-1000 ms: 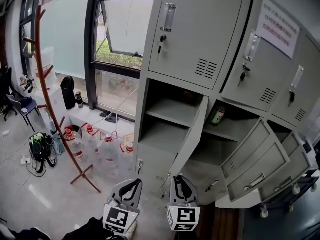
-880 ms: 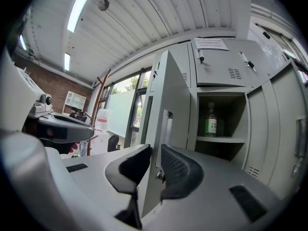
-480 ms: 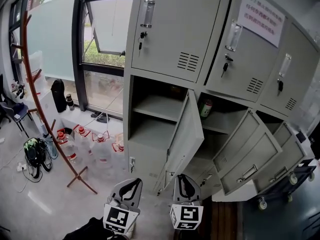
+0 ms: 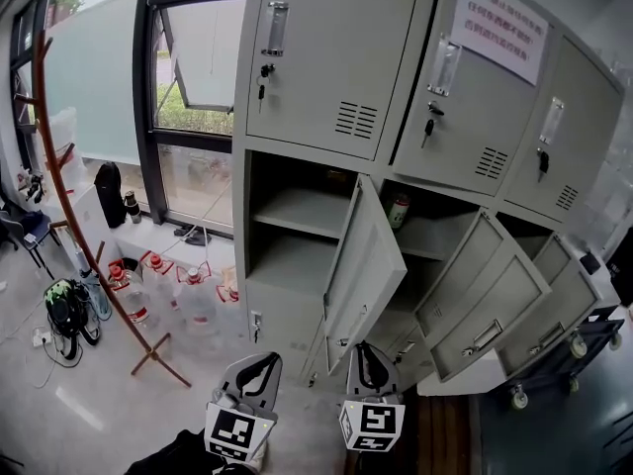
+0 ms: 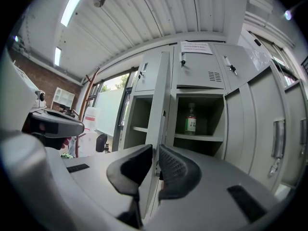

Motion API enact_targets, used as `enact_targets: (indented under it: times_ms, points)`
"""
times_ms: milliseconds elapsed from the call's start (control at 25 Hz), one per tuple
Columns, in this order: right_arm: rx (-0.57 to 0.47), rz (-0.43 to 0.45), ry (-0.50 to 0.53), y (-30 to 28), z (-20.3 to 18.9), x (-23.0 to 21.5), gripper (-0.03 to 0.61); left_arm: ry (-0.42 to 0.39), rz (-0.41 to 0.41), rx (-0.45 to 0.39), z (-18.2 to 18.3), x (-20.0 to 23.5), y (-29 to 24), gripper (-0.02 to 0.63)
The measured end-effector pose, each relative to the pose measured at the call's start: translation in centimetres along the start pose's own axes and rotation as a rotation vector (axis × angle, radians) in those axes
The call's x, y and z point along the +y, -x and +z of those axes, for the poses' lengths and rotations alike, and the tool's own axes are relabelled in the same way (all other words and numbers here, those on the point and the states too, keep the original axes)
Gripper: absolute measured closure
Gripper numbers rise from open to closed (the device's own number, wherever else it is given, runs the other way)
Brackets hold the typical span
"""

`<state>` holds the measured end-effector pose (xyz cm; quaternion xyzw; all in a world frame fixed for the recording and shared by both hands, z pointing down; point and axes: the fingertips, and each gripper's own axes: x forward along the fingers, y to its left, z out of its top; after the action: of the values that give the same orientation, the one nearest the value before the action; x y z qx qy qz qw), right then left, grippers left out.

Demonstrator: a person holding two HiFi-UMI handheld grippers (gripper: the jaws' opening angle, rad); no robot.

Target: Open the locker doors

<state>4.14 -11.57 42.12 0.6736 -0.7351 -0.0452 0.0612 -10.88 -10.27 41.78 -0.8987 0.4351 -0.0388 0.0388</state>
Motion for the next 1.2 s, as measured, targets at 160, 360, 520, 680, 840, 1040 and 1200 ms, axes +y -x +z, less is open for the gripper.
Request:
enact_targets:
  times_ms: [160,360,520,680,840,1040,1200]
  points:
    - [-0.019,0.004,-0.011,1.0,0.2,0.0,0.52,-0.006,-0.006,0.002,0.0,-0.2,0.2,0.589]
    - [-0.04,0.001,-0.028,3.8,0.1,0.2,0.525,-0.013,-0.021,0.003,-0.2,-1.3,1.0,0.589]
    - [-0.049,-0.017,-0.04,6.9,-0.5,0.8,0.54,-0.027,-0.047,-0.001,-0.3,-2.9,2.0,0.589]
    - [-0.051,-0.041,-0.051,9.9,-1.6,1.1,0.554,-0.023,-0.069,0.0,-0.8,-4.3,3.3,0.589]
    - [-0.065,-0.064,-0.068,12.6,-2.3,1.2,0.563,-0.02,-0.087,-0.004,-1.7,-5.6,4.5,0.589]
    - [-0.068,-0.097,-0.122,15.6,-3.6,1.2,0.563,-0.026,-0.115,0.024,-2.6,-7.1,6.0,0.589]
    - [-0.049,-0.114,-0.126,16.9,-4.5,1.0,0.563,-0.027,-0.112,0.038,-3.1,-7.2,6.5,0.589]
